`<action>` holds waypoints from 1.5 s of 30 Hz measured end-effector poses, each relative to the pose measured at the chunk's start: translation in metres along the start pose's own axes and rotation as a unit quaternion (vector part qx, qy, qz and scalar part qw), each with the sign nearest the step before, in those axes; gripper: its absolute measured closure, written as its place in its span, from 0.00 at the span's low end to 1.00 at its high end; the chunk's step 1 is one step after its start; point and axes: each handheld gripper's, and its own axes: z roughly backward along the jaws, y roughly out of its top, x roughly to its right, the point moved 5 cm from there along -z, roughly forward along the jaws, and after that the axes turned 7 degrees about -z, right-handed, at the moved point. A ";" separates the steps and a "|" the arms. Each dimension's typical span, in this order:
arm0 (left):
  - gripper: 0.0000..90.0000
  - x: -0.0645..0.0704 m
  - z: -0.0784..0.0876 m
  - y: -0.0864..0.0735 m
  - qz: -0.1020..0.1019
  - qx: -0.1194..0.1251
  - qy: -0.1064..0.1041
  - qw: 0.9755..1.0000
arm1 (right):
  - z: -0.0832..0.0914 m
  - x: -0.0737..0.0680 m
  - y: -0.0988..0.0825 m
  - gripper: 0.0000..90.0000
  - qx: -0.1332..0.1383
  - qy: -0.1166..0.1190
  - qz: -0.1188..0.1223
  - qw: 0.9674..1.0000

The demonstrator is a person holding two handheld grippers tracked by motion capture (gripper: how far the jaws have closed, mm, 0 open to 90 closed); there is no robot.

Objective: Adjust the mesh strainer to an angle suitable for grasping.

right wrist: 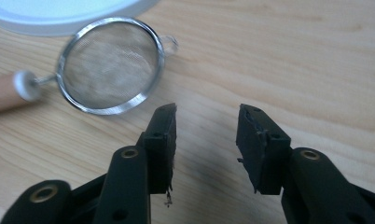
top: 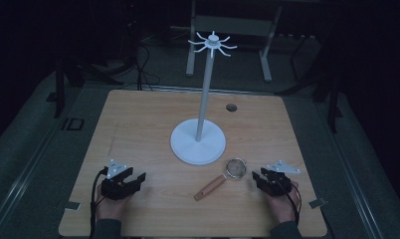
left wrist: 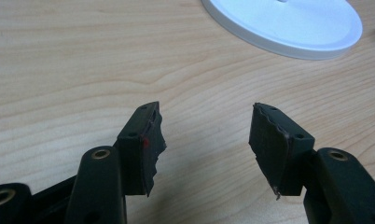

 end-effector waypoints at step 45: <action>0.50 0.001 -0.002 0.000 -0.003 -0.001 -0.003 1.000 | -0.061 -0.086 0.045 1.00 -0.068 0.042 0.198 0.977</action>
